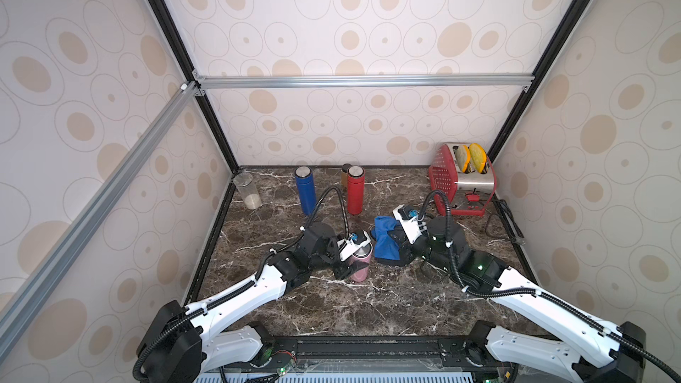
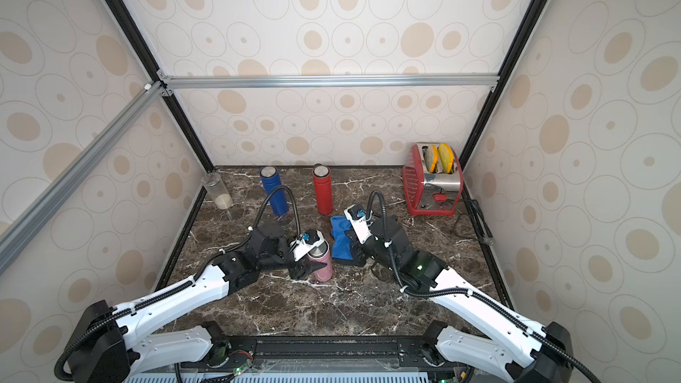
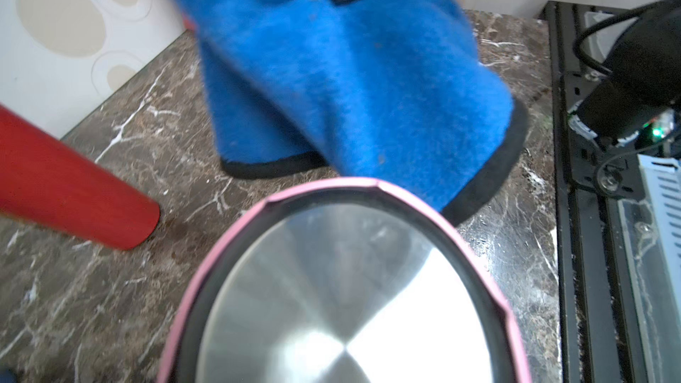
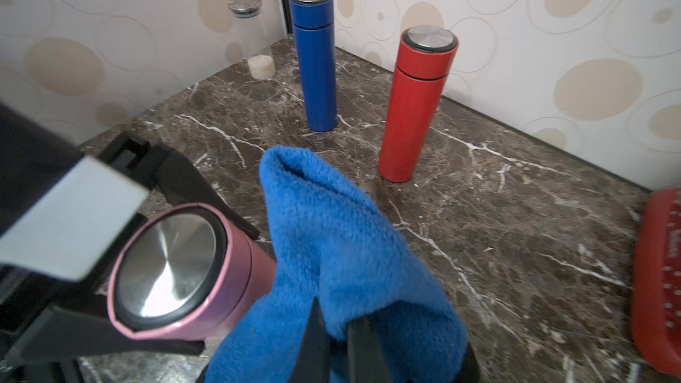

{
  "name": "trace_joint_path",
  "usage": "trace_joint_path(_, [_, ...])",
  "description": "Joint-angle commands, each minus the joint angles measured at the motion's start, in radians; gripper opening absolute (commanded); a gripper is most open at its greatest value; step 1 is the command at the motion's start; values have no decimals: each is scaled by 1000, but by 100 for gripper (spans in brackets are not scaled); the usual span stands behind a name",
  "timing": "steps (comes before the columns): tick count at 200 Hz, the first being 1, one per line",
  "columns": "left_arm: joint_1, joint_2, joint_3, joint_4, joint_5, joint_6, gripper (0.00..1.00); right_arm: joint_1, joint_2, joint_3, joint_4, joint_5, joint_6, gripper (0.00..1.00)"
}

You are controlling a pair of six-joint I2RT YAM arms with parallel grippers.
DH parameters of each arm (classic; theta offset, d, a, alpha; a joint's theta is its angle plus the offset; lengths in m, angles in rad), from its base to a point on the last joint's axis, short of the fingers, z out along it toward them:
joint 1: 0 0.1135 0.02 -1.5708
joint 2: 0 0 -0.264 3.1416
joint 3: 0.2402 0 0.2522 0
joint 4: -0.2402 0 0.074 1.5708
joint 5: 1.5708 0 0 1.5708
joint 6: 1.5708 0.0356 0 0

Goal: Wipe the surface of the thermos
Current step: Wipe the dirt from the surface of the thermos.

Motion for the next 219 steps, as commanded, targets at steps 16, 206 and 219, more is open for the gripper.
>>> trace_joint_path(16, [-5, 3, -46, 171, 104, 160, 48, -42, 69, 25, 142, -315, 164, 0])
trace_joint_path(206, [-1, 24, -78, 119, 172, 235, 45, -210, 356, -135, 425, -783, 340, 0])
trace_joint_path(219, [-1, 24, -67, 89, 171, 264, 45, -235, 332, -69, 332, -863, 315, 0])
